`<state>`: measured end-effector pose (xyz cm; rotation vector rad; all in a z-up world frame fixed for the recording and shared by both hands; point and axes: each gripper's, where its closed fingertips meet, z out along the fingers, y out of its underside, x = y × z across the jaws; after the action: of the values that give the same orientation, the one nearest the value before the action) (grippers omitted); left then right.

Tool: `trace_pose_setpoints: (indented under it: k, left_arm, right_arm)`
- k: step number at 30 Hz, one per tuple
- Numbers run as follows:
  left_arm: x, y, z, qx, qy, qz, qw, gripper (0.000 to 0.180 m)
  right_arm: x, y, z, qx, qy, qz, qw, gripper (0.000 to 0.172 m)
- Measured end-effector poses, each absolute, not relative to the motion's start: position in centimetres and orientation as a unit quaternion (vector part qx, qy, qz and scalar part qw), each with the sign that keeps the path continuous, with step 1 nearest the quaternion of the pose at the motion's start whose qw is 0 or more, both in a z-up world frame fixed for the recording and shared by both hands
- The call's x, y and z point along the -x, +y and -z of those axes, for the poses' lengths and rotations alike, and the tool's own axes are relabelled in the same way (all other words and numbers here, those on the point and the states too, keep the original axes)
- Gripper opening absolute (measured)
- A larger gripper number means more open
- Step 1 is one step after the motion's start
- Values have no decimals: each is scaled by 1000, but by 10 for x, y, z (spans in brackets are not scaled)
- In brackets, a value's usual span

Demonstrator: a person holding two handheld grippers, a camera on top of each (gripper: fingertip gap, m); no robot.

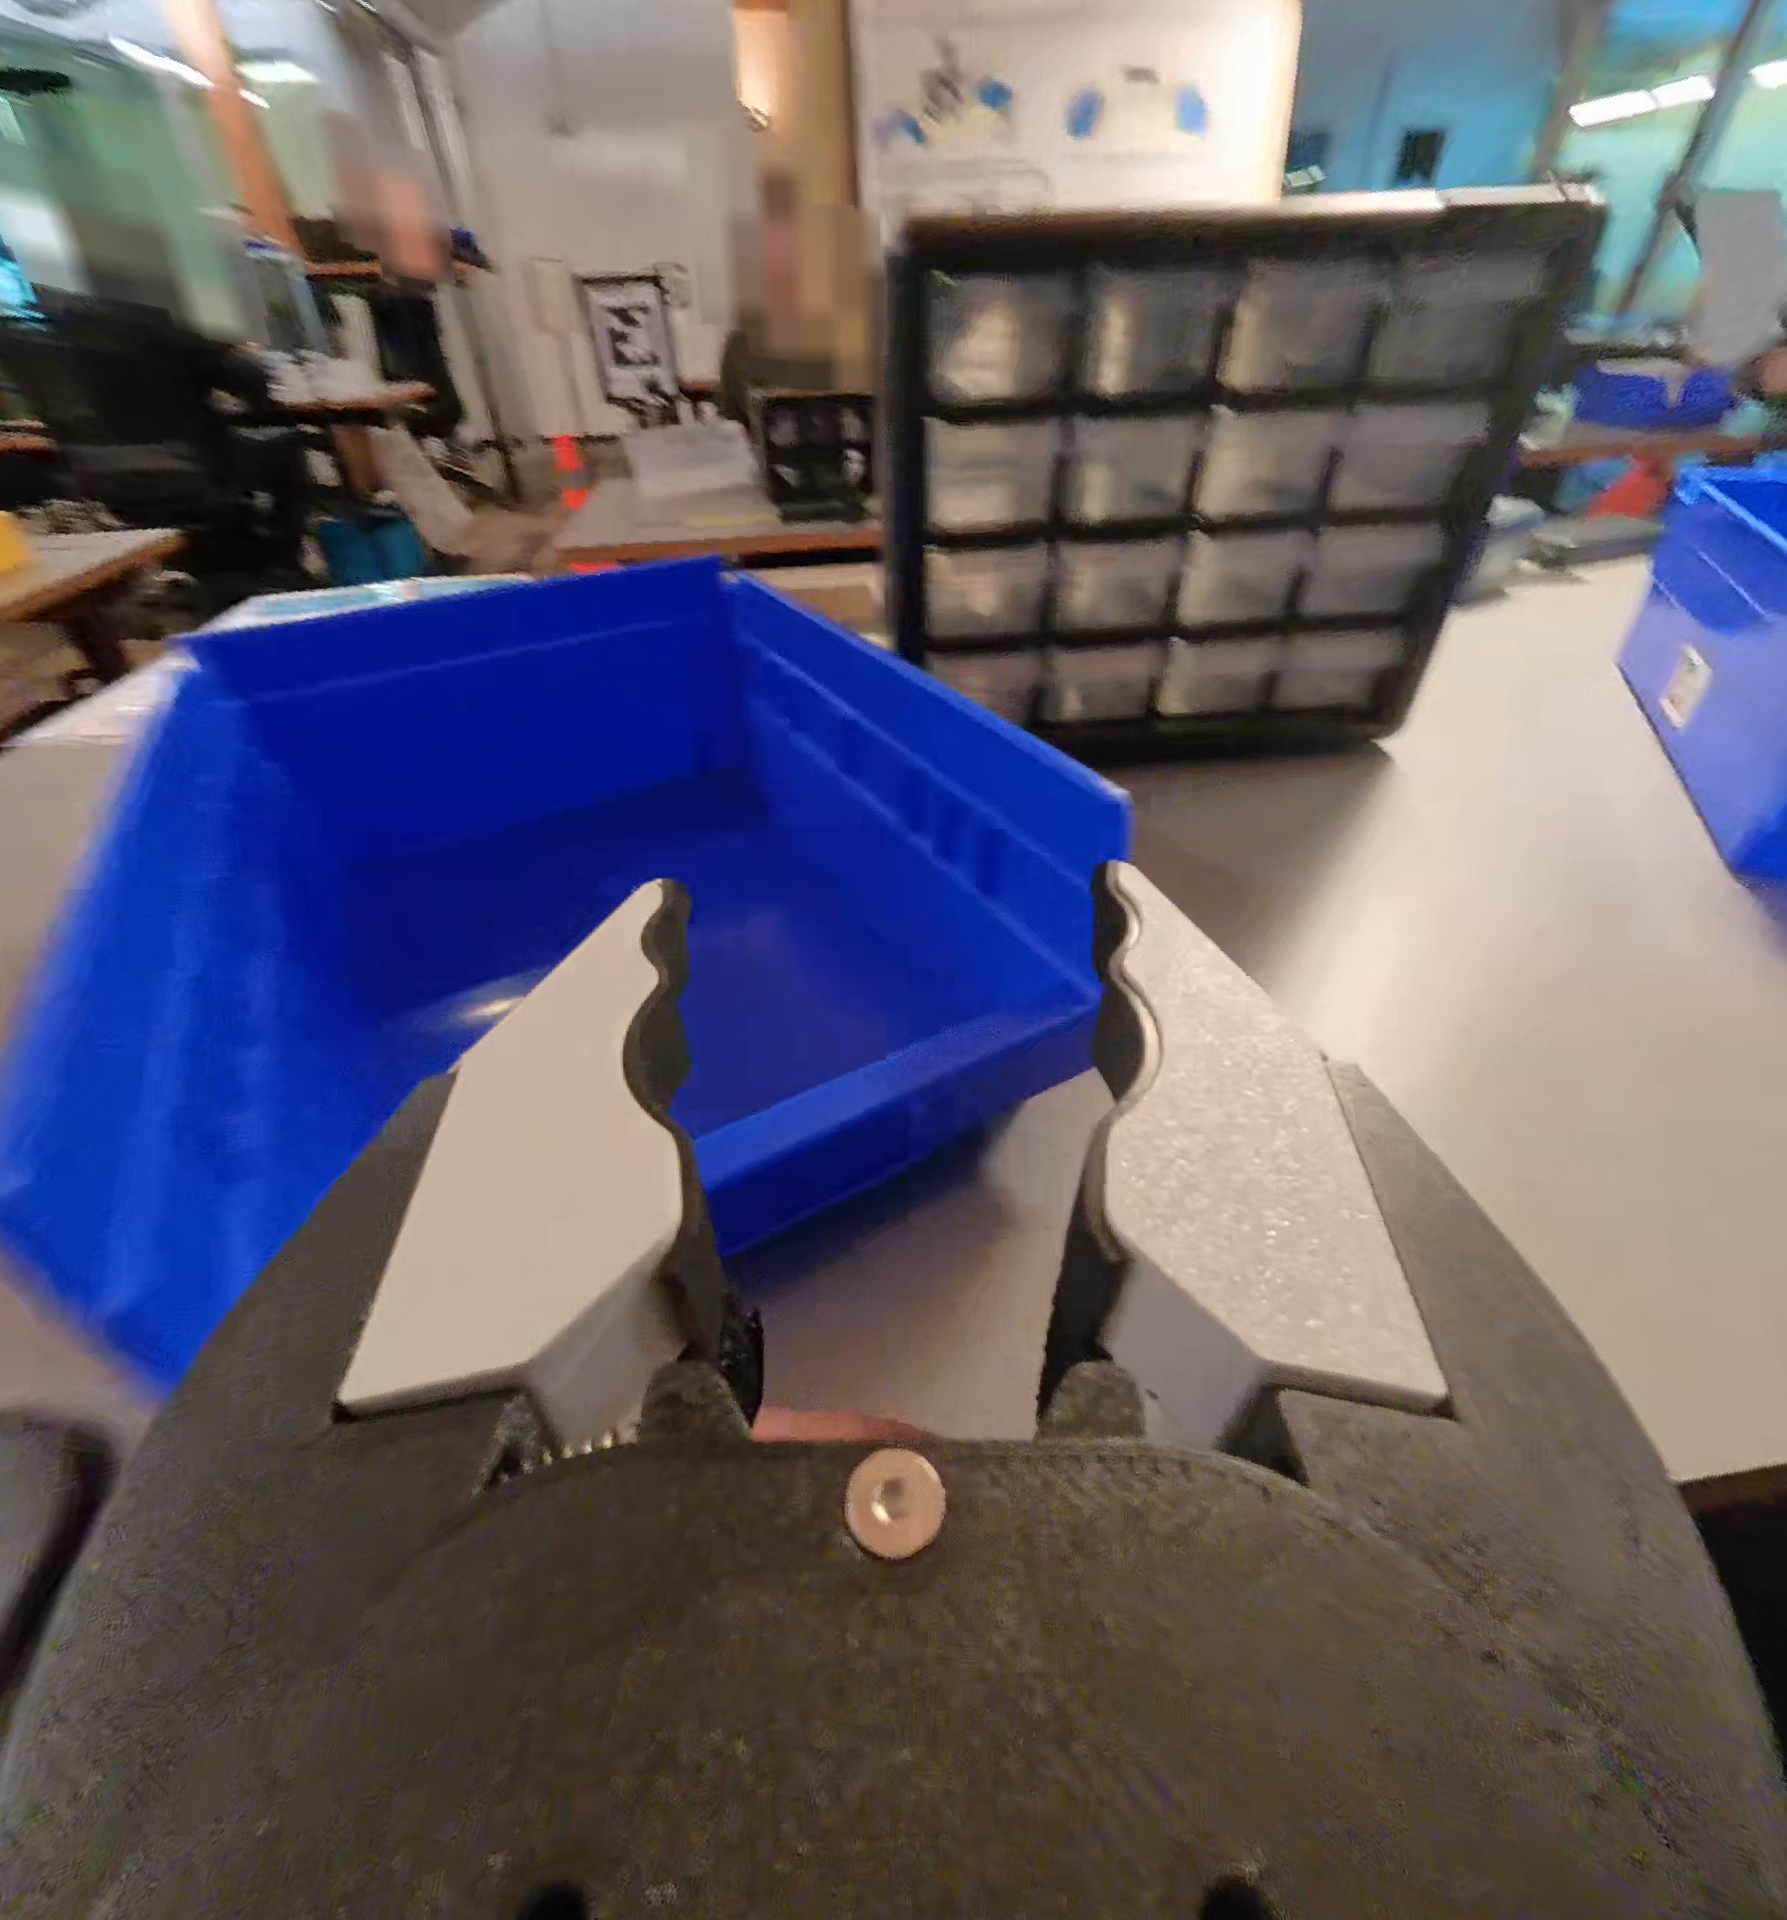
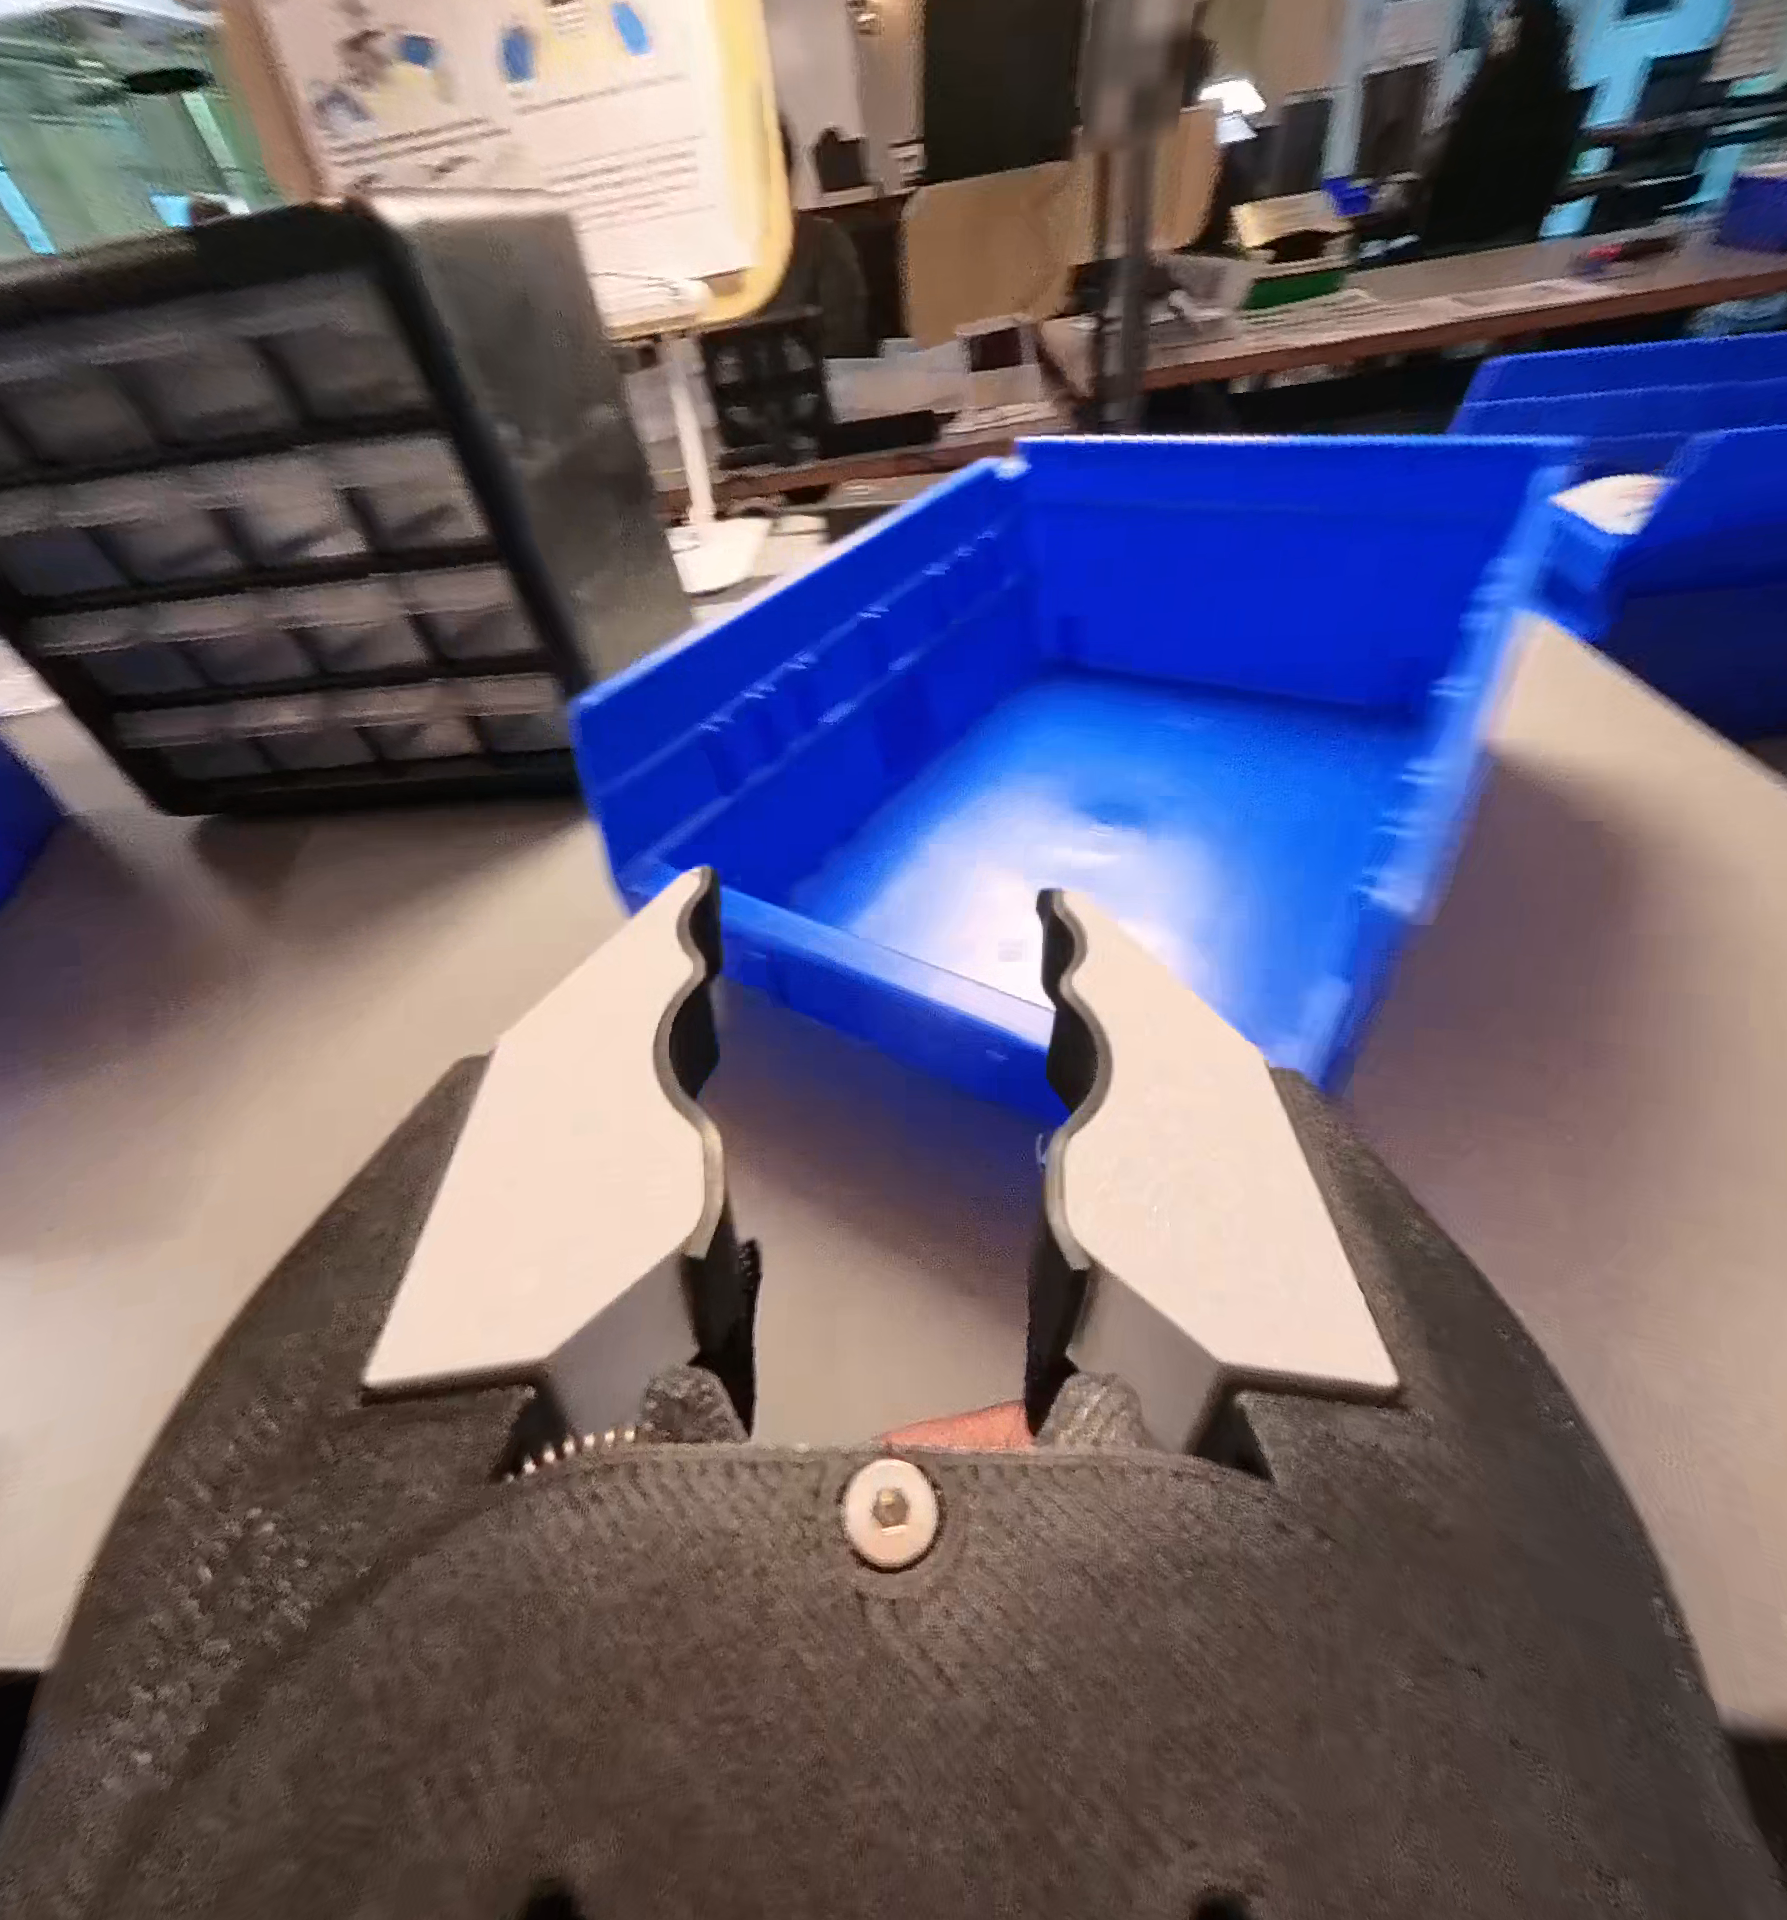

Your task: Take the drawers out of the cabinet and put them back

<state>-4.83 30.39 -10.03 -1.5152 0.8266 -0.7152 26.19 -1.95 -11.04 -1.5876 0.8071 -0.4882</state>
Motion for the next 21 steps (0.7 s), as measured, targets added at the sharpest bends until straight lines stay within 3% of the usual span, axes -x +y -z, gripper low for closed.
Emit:
trace_pose_setpoints:
  k: [6,10,13,15,18,21]
  left_arm:
    - [-30,302,129,669,419,282,545,77]
    - [-36,315,137,668,425,247,559,61]
    - [-28,322,136,662,423,242,569,56]
    - [-16,331,135,663,415,232,578,41]
    - [7,351,131,673,386,224,589,23]
    - [26,369,127,678,366,220,599,21]
  right_arm:
    - [-267,73,110,720,304,184,596,73]
    - [-277,106,122,747,293,195,564,77]
    - [-283,111,133,756,296,194,551,66]
    - [-287,98,134,751,300,206,551,50]
    - [-285,72,135,741,308,197,563,45]
    - [-289,41,133,727,330,231,556,33]
